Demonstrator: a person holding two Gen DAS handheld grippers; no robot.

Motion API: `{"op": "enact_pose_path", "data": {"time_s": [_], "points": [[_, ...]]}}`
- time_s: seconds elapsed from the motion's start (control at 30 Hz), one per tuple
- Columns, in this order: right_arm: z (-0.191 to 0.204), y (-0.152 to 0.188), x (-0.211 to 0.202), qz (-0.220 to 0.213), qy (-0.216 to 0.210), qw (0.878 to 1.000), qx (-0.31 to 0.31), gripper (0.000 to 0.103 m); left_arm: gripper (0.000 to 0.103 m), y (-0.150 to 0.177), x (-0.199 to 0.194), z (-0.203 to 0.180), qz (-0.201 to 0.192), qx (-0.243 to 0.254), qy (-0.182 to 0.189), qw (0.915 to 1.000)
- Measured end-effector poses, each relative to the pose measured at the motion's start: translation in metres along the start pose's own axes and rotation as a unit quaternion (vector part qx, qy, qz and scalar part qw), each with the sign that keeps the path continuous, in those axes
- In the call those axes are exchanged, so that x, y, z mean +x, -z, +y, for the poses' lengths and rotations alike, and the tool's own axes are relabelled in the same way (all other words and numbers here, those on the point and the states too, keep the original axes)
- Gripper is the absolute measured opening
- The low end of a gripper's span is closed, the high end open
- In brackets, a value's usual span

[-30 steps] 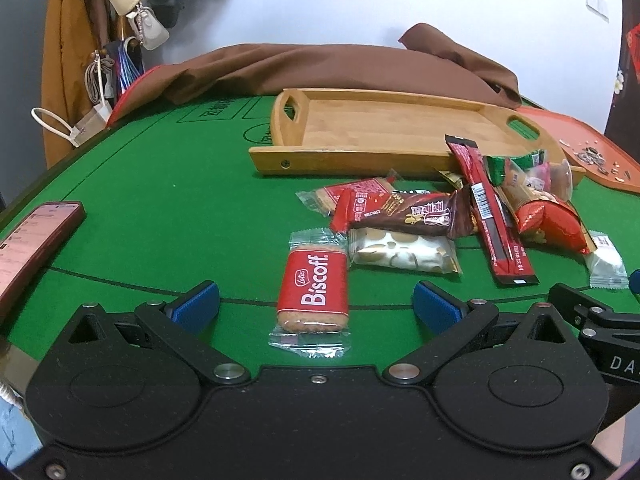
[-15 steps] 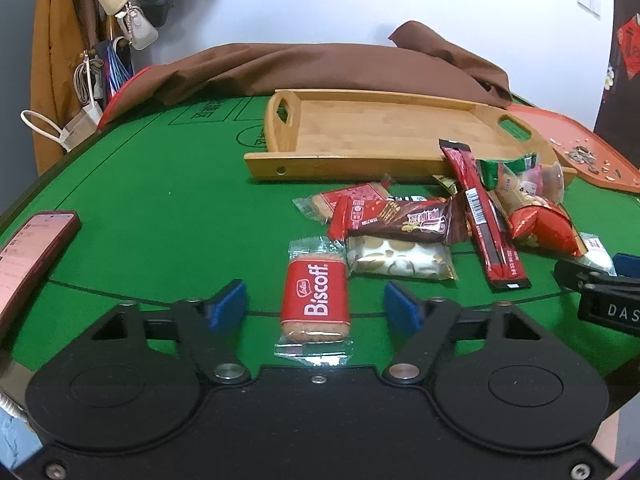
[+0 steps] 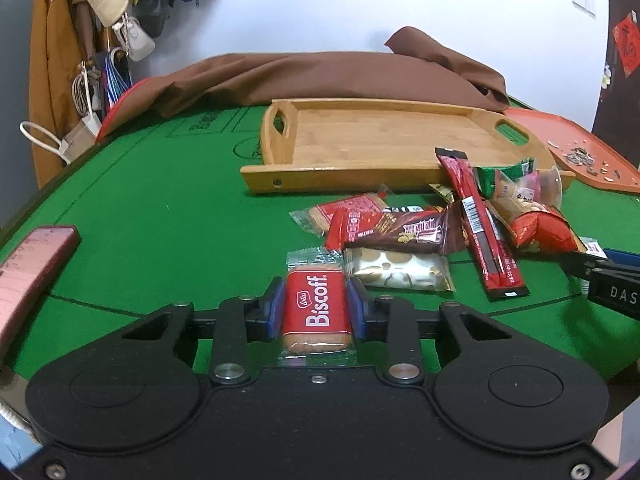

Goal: Organize snacks
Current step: 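Grasp the red Biscoff cookie with the left tool while the right tool grasps the white candy packet, then carry both snacks onto the bamboo tray and open both tools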

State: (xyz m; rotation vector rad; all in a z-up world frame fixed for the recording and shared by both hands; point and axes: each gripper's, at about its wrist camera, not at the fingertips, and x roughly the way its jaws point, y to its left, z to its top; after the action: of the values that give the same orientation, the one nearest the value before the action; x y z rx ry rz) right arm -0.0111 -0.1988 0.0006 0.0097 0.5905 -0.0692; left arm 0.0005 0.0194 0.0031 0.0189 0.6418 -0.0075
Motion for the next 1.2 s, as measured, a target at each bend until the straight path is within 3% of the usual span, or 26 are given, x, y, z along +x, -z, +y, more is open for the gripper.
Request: {"op": "enact_pose_path", "data": {"time_s": [0.07, 0.13, 0.83, 1.2], "points": [[-0.002, 0.000, -0.002, 0.001, 0.000, 1.000, 0.006, 0.045, 0.031, -0.002, -0.004, 0.001, -0.008, 0.002, -0.002, 1.0000], [-0.003, -0.001, -0.005, 0.002, 0.002, 1.000, 0.010, 0.041, 0.031, -0.004, -0.008, 0.002, -0.014, -0.001, -0.002, 0.9999], [-0.018, -0.015, -0.031, -0.007, -0.009, 1.000, 0.029, 0.036, 0.031, -0.019, -0.027, 0.017, -0.034, -0.023, 0.027, 0.9988], [-0.032, -0.032, -0.031, -0.010, -0.021, 0.999, 0.042, 0.035, 0.031, -0.044, -0.018, 0.020, -0.030, -0.023, 0.058, 0.9976]]}}
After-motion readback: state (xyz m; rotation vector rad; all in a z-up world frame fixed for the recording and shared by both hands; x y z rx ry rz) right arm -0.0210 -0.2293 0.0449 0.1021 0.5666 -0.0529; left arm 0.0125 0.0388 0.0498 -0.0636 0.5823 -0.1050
